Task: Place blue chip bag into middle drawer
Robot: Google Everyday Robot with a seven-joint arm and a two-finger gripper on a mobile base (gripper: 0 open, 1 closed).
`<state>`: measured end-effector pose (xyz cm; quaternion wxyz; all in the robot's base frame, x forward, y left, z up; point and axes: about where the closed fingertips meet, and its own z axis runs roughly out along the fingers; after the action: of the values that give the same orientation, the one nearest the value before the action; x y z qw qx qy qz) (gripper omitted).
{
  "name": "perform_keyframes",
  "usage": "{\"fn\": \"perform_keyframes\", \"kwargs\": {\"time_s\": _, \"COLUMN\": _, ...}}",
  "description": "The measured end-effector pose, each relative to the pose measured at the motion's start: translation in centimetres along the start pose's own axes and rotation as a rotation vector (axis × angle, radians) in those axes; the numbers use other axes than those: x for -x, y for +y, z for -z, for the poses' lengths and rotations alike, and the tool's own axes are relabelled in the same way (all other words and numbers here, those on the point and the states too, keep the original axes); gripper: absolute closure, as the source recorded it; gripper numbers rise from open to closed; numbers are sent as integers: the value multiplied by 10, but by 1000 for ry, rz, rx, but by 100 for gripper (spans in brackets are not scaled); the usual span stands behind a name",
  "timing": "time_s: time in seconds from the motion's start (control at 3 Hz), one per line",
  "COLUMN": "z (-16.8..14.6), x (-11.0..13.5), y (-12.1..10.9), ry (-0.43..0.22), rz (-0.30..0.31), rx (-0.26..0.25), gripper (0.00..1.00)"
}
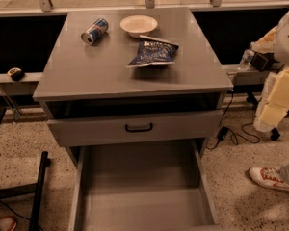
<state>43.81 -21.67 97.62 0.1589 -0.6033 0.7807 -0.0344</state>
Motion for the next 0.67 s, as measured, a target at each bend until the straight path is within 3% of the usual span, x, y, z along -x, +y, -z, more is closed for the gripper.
{"fn": "perform_keyframes", "kwargs": {"time_s": 0.33, "z": 0, "x": 0, "y": 0, "ry": 0, "rz": 0, "rx": 0, "gripper": 0}}
{"fn": "perform_keyframes", "kwargs": {"time_s": 0.67, "z": -4, "x": 3, "y": -9, "ry": 2, "rz": 0, "rx": -32, "gripper": 0}}
